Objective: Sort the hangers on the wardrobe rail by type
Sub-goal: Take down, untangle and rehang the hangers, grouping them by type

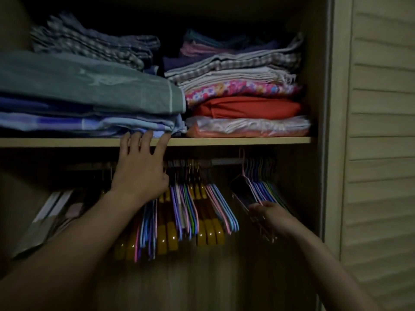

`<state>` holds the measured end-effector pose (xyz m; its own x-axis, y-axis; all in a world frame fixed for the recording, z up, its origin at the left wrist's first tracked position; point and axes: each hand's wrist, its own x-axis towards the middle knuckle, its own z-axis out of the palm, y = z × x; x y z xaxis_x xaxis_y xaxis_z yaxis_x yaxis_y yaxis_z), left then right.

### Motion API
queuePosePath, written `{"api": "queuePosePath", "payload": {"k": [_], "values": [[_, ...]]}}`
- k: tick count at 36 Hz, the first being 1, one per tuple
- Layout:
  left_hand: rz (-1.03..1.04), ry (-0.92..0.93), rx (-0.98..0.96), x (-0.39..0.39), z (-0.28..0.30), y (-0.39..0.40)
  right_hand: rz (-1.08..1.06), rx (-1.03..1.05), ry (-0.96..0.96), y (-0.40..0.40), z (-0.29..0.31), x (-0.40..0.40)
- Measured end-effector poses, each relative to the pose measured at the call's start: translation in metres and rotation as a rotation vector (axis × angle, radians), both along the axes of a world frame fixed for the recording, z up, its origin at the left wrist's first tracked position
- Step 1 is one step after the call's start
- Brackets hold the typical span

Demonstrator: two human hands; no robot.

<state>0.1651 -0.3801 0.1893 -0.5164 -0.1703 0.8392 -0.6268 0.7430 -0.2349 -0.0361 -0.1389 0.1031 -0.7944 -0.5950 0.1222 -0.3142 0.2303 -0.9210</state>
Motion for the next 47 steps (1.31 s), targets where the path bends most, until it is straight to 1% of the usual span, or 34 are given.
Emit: {"api": "queuePosePath", "payload": {"k": [2,5,8,10,11,14,18,20,21,26,31,34,38,41,45,46,47], "values": [[-0.008,-0.005,-0.004,0.003,0.0,-0.002,-0.022,-0.031,-0.005,-0.008,0.005,-0.004],[-0.019,-0.012,-0.012,0.005,0.001,-0.002,0.002,-0.056,-0.061,-0.02,0.009,-0.01],[-0.012,-0.017,-0.006,0.005,0.002,-0.002,0.001,0.006,-0.074,-0.033,0.004,-0.019],[-0.014,-0.015,-0.001,0.004,0.002,-0.002,-0.046,0.04,-0.045,-0.041,-0.004,-0.026],[-0.014,-0.012,-0.001,0.004,0.001,-0.002,-0.088,0.073,0.02,-0.045,-0.009,-0.03],[-0.01,-0.01,-0.003,0.003,0.001,-0.003,-0.249,0.299,0.409,-0.046,-0.016,-0.036],[-0.012,0.0,-0.005,0.001,0.001,-0.004,-0.378,0.491,0.81,-0.044,-0.018,-0.036],[-0.011,0.006,-0.004,-0.001,0.0,-0.004,-0.399,0.581,0.954,-0.047,-0.017,-0.039],[-0.008,0.006,-0.003,-0.001,0.0,-0.004,-0.395,0.605,0.987,-0.048,-0.015,-0.038],[0.0,-0.001,-0.008,0.0,0.0,-0.003,-0.4,0.707,1.049,-0.054,-0.01,-0.041],[-0.01,-0.011,0.0,0.002,0.0,-0.003,-0.387,0.794,1.005,-0.054,-0.019,-0.046],[-0.022,-0.01,-0.002,0.003,0.0,-0.004,-0.398,0.846,1.028,-0.05,-0.02,-0.052],[-0.016,-0.015,-0.002,0.003,0.0,-0.003,-0.402,0.855,1.074,-0.045,-0.02,-0.055],[-0.01,-0.01,-0.001,0.002,0.0,-0.004,-0.407,0.795,1.055,-0.044,-0.017,-0.054],[0.002,-0.008,-0.008,0.0,-0.001,-0.005,-0.427,0.587,1.105,-0.046,-0.011,-0.046],[0.002,-0.007,-0.008,0.0,-0.002,-0.005,-0.403,0.527,1.078,-0.048,-0.01,-0.042],[0.004,-0.003,-0.008,-0.001,-0.002,-0.005,-0.354,0.46,1.011,-0.052,-0.008,-0.037]]}}
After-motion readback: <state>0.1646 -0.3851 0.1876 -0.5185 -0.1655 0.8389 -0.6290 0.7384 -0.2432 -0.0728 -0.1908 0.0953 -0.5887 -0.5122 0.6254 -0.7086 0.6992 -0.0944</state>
